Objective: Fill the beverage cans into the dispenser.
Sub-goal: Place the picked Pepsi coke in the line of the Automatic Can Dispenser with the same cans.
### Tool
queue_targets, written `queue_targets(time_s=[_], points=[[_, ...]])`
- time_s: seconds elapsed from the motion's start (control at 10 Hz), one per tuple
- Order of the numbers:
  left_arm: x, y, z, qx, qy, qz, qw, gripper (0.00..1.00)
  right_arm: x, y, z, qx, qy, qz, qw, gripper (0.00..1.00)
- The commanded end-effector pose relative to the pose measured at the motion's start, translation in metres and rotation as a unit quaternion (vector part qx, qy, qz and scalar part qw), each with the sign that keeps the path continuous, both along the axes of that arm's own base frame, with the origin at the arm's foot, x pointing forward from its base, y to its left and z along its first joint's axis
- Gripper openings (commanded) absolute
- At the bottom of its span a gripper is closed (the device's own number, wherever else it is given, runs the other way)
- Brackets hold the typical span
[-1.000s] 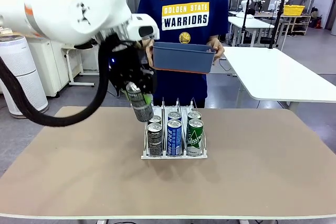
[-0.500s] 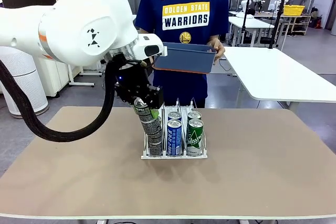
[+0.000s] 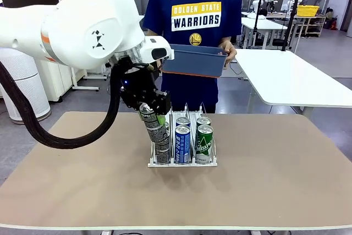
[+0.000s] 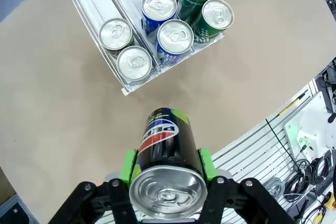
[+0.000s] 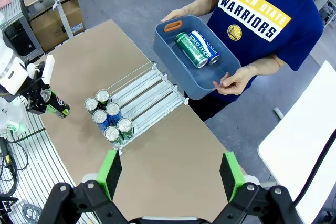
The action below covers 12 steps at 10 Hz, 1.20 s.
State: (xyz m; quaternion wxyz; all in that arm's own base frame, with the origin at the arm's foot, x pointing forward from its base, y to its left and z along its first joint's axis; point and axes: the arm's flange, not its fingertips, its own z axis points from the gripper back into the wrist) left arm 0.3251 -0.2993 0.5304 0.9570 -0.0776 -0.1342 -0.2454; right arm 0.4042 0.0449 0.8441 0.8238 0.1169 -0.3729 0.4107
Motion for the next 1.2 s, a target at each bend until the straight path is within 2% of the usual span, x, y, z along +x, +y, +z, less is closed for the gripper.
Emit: queue_targets(time_s=[0.0,0.2,0.7,1.1], points=[[0.008,-0.001,-0.021,0.000,-0.032,0.009,0.999,0.58,0.000,0.001,0.000,0.001,0.002,0.003,1.000,1.00],[0.007,-0.001,-0.038,0.001,-0.045,-0.005,0.999,0.58,0.000,0.001,0.000,0.001,0.002,0.003,1.000,1.00],[0.024,-0.005,-0.086,0.012,-0.038,-0.036,0.999,0.58,0.000,0.001,0.000,0.001,0.002,0.003,1.000,1.00],[0.037,-0.003,-0.099,0.011,-0.040,-0.028,0.999,0.58,0.000,0.001,0.000,0.001,0.002,0.003,1.000,1.00]])
